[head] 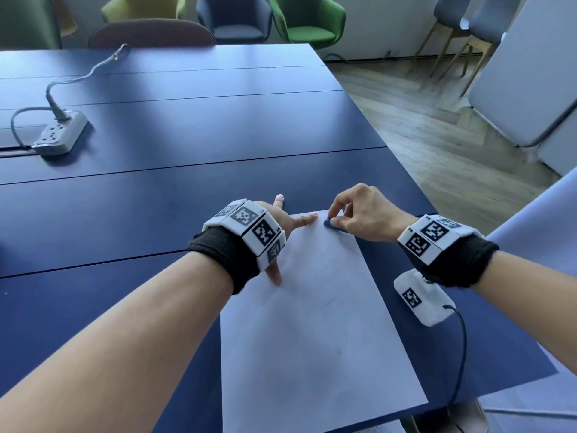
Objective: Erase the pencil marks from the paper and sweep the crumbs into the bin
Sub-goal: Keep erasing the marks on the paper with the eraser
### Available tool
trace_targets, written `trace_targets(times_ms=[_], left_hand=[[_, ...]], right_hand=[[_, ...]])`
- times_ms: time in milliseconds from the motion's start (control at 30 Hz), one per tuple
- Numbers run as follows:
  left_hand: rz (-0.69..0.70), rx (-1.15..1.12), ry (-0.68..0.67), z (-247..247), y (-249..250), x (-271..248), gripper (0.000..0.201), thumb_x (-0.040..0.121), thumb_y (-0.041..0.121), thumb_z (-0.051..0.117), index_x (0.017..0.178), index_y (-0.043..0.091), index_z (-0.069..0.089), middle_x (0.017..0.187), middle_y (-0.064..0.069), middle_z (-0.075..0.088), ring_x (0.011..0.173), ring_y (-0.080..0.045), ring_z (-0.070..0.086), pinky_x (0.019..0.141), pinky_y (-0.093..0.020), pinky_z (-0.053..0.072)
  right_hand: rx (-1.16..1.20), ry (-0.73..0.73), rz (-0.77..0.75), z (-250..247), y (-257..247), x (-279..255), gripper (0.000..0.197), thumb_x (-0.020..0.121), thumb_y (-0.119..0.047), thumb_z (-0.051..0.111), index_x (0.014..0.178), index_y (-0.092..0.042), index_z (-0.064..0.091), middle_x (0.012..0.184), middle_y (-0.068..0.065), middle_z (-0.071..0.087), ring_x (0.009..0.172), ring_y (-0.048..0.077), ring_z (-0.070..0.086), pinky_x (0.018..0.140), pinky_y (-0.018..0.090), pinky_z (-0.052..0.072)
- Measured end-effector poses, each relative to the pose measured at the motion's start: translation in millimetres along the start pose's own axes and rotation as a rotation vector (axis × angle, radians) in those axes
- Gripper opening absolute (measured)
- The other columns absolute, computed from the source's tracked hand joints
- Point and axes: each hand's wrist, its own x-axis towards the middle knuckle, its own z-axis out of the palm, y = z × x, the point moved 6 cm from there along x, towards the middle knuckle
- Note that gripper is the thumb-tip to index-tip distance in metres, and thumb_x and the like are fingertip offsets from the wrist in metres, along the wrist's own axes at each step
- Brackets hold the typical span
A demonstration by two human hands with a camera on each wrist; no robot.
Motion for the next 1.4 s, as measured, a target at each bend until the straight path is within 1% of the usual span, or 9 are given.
trace_targets(times_ms=[267,467,567,733,933,1033,1167,1300,1400], left_hand=[[-0.003,0.001,0.000,1.2,-0.9,0.1,0.143,0.049,0.062,0.089,0.136,0.063,-0.025,0.158,-0.010,-0.028,0.123,-0.030,0.055,0.085,-0.038,0.049],[-0.018,0.022,0.010,0.5,0.2,-2.4,0.141,0.053,0.061,0.088,0.138,0.060,-0.024,0.159,-0.010,-0.025,0.126,-0.031,0.053,0.092,-0.042,0.047],[-0.019,0.032,0.009,-0.2,1.4,-2.8,0.141,0.053,0.061,0.087,0.138,0.060,-0.025,0.159,-0.010,-0.026,0.124,-0.031,0.054,0.086,-0.040,0.048],[-0.019,0.021,0.007,-0.4,-0.4,-1.4,0.142,0.051,0.060,0.088,0.137,0.061,-0.025,0.159,-0.009,-0.026,0.126,-0.032,0.053,0.087,-0.040,0.048],[-0.024,0.030,0.006,-0.3,0.4,-1.8,0.141,0.053,0.061,0.087,0.139,0.059,-0.024,0.159,-0.009,-0.025,0.123,-0.033,0.054,0.074,-0.036,0.043],[-0.025,0.024,0.005,0.5,0.1,-0.9,0.142,0.052,0.059,0.089,0.139,0.060,-0.024,0.159,-0.009,-0.026,0.125,-0.033,0.052,0.079,-0.038,0.046],[-0.028,0.025,-0.002,0.5,0.7,-2.0,0.141,0.053,0.060,0.088,0.138,0.061,-0.024,0.159,-0.009,-0.026,0.127,-0.033,0.050,0.083,-0.040,0.046],[-0.037,0.029,-0.016,0.8,0.7,-2.2,0.141,0.054,0.060,0.088,0.138,0.060,-0.025,0.158,-0.008,-0.029,0.135,-0.034,0.042,0.094,-0.046,0.046],[-0.040,0.039,-0.013,0.6,1.6,-2.3,0.140,0.054,0.060,0.087,0.138,0.060,-0.025,0.158,-0.008,-0.027,0.135,-0.034,0.042,0.096,-0.048,0.045]], right_hand=[[0.032,-0.008,-0.002,4.9,-2.6,-7.8,0.006,0.082,-0.022,0.070,0.084,-0.017,0.073,0.066,-0.006,0.064,0.061,0.002,0.057,0.055,0.009,0.037],[0.025,-0.101,-0.088,20.3,-17.8,-24.4,0.005,0.082,-0.020,0.071,0.081,-0.016,0.073,0.058,-0.017,0.062,0.052,-0.002,0.055,0.052,0.005,0.037],[0.041,-0.018,-0.026,9.3,-8.1,-16.2,0.006,0.082,-0.022,0.071,0.082,-0.017,0.073,0.062,-0.010,0.063,0.056,0.001,0.057,0.052,0.006,0.037],[0.000,-0.120,-0.127,26.7,-26.7,-33.7,0.006,0.082,-0.020,0.070,0.082,-0.015,0.073,0.060,-0.021,0.052,0.056,-0.006,0.055,0.054,0.006,0.037],[0.024,-0.058,-0.060,18.1,-12.7,-27.2,0.004,0.083,-0.023,0.069,0.080,-0.020,0.072,0.060,-0.011,0.060,0.053,0.001,0.055,0.055,0.009,0.036],[-0.001,-0.128,-0.101,24.6,-20.0,-34.9,0.004,0.083,-0.023,0.070,0.082,-0.020,0.072,0.059,-0.014,0.057,0.054,-0.004,0.055,0.053,0.006,0.037],[0.021,0.011,0.007,3.1,0.8,-20.2,0.008,0.082,-0.024,0.070,0.084,-0.017,0.072,0.063,-0.009,0.061,0.057,0.001,0.056,0.052,0.006,0.037],[0.038,-0.103,-0.045,21.9,-13.7,-34.4,0.004,0.082,-0.023,0.070,0.082,-0.019,0.072,0.062,-0.007,0.064,0.052,-0.001,0.056,0.050,0.005,0.037],[0.028,-0.006,0.007,6.4,-1.9,-22.0,0.008,0.081,-0.024,0.071,0.082,-0.016,0.073,0.062,-0.008,0.062,0.055,0.001,0.056,0.052,0.007,0.035]])
